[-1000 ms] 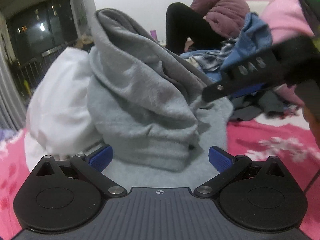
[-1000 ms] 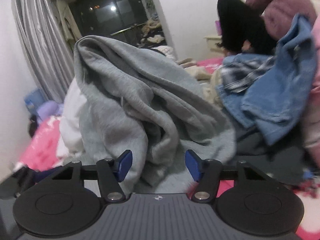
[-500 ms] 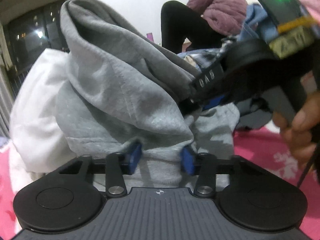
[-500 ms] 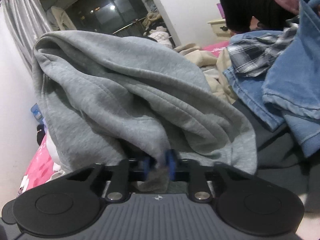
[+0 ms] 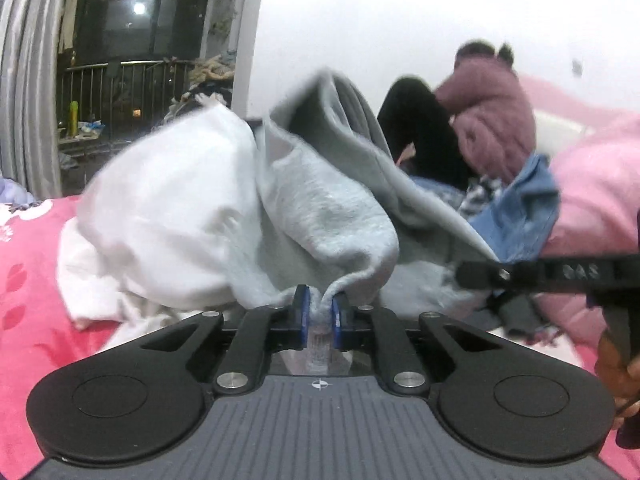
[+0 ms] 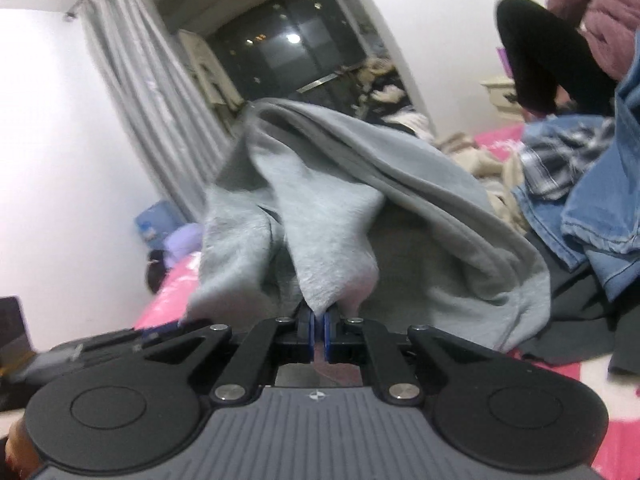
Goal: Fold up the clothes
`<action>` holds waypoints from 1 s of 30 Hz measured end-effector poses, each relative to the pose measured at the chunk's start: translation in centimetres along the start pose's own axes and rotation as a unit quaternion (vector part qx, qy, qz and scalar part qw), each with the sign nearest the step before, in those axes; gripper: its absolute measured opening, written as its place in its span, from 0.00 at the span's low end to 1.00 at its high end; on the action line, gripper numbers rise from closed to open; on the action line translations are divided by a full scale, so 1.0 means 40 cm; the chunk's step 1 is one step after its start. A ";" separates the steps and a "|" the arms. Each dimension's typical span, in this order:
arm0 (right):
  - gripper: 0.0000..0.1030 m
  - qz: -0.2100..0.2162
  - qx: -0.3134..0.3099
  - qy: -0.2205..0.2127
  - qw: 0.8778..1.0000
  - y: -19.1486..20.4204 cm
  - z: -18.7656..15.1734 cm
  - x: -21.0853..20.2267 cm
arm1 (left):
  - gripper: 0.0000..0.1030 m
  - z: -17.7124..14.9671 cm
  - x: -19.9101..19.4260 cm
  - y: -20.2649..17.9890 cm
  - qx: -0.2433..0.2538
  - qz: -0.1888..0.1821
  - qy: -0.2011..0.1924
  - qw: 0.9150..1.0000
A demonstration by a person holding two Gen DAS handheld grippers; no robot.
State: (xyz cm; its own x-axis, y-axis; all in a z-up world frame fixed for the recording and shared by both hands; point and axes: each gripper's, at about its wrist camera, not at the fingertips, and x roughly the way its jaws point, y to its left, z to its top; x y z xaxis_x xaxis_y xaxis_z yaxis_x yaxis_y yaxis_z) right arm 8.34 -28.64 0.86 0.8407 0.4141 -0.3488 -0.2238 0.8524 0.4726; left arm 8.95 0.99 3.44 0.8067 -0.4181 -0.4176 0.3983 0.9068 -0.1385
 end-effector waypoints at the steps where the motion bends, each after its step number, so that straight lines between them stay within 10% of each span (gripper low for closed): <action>1: 0.05 0.009 0.003 -0.003 1.000 0.016 0.001 -0.027 | 0.08 -0.001 -0.018 0.015 -0.009 0.000 0.004 1.000; 10: 0.05 0.072 0.121 0.009 0.990 0.082 -0.101 -0.282 | 0.07 -0.013 -0.183 0.146 -0.087 0.000 0.037 0.996; 20: 0.08 -0.081 0.196 0.159 0.964 0.006 -0.322 -0.232 | 0.04 -0.158 -0.190 0.326 -0.178 0.021 0.168 0.969; 26: 0.62 -0.066 0.201 0.121 0.970 0.007 -0.279 -0.295 | 0.87 -0.194 -0.287 0.353 -0.203 -0.002 0.138 0.969; 30: 0.71 -0.064 0.236 0.161 0.956 -0.033 -0.309 -0.246 | 0.96 -0.259 -0.294 0.335 -0.230 -0.028 0.166 0.959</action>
State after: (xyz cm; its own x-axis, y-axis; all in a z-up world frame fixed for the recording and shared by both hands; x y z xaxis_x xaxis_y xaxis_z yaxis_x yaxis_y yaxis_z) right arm -5.74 -29.90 -6.34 0.6336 0.4573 -0.6240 0.1825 0.6955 0.6950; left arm 0.28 18.64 -2.83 0.5763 -0.4962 -0.6493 0.1412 0.8431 -0.5190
